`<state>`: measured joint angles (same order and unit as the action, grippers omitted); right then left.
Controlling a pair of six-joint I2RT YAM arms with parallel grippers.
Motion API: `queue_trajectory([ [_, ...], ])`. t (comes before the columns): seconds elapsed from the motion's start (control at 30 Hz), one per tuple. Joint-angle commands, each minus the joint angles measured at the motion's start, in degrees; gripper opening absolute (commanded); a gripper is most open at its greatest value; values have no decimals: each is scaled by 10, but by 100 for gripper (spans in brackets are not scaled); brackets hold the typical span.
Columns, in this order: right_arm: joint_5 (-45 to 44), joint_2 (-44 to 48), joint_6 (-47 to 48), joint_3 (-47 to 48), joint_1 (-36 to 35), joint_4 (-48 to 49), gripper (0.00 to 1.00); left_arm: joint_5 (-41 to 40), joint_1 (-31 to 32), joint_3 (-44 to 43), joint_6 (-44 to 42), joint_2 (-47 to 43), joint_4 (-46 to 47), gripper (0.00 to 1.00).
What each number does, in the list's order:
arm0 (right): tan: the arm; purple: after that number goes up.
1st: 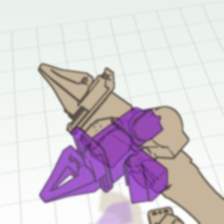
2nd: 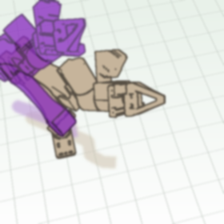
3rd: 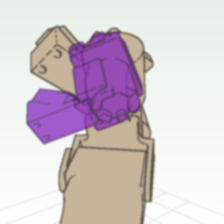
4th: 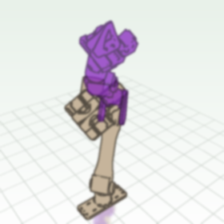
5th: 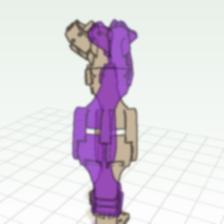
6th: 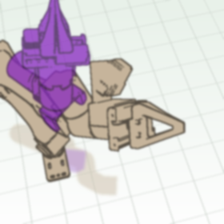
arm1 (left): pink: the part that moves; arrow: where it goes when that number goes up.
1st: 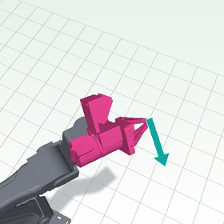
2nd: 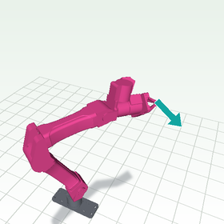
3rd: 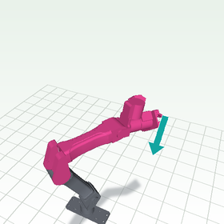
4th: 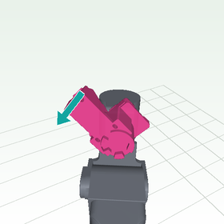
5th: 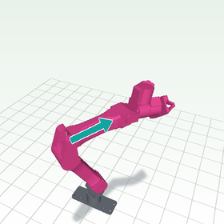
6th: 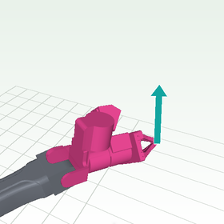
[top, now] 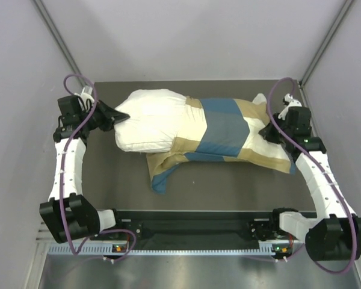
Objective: Remove the pillowcase from the pillow
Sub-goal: Pull out the pillow
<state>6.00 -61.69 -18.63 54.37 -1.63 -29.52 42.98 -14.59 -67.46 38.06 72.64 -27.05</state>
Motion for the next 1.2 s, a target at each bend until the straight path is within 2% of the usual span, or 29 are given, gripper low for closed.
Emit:
queue_trajectory([
  [0.0, -243, -24, 95, -17, 129, -23, 0, -162, -97, -31, -26, -6, 118, 0],
  [0.23, -217, -22, 100, -7, 189, -17, 0, -151, -157, -35, -14, -11, 111, 0],
  [0.4, -149, -9, 100, -14, 186, -2, 0, -120, -153, -30, -13, -21, 123, 0],
  [0.5, -133, 26, 102, -14, 144, 3, 0, -120, -127, -27, -26, -31, 126, 0],
  [0.6, -144, 59, 99, 10, 56, -25, 0, -76, -84, -26, -40, -30, 132, 0],
  [0.63, -150, 71, 95, 28, -7, -34, 1, -67, -65, -25, -50, -30, 138, 0],
  [0.67, -165, 79, 84, 38, -38, -45, 4, -71, -42, -32, -61, -34, 128, 0],
  [0.7, -172, 89, 76, 45, -69, -55, 14, -89, 13, -36, -78, -36, 120, 0],
  [0.73, -179, 110, 67, 55, -130, -57, 21, -99, 41, -42, -106, -40, 107, 0],
  [0.77, -181, 118, 51, 58, -160, -58, 27, -108, 67, -43, -113, -46, 104, 0],
  [0.8, -185, 126, 41, 61, -192, -57, 40, -106, 103, -43, -111, -51, 103, 0],
  [0.83, -191, 137, 33, 64, -262, -49, 45, -103, 115, -41, -103, -55, 106, 0],
  [0.87, -209, 138, 16, 65, -299, -43, 57, -97, 127, -40, -92, -58, 115, 0],
  [0.9, -221, 138, 9, 65, -337, -37, 61, -89, 134, -39, -69, -61, 126, 0],
  [0.93, -232, 127, 3, 65, -412, -18, 64, -63, 138, -39, -57, -63, 136, 0],
  [1.0, -273, 108, -7, 67, -486, 5, 69, -48, 161, -46, -39, -64, 153, 0],
  [1.03, -287, 81, -7, 72, -551, 16, 70, -35, 166, -59, -27, -65, 154, 0],
  [1.17, -349, 0, 9, 87, -666, 113, 75, -9, 196, -84, 11, -64, 167, 0],
])
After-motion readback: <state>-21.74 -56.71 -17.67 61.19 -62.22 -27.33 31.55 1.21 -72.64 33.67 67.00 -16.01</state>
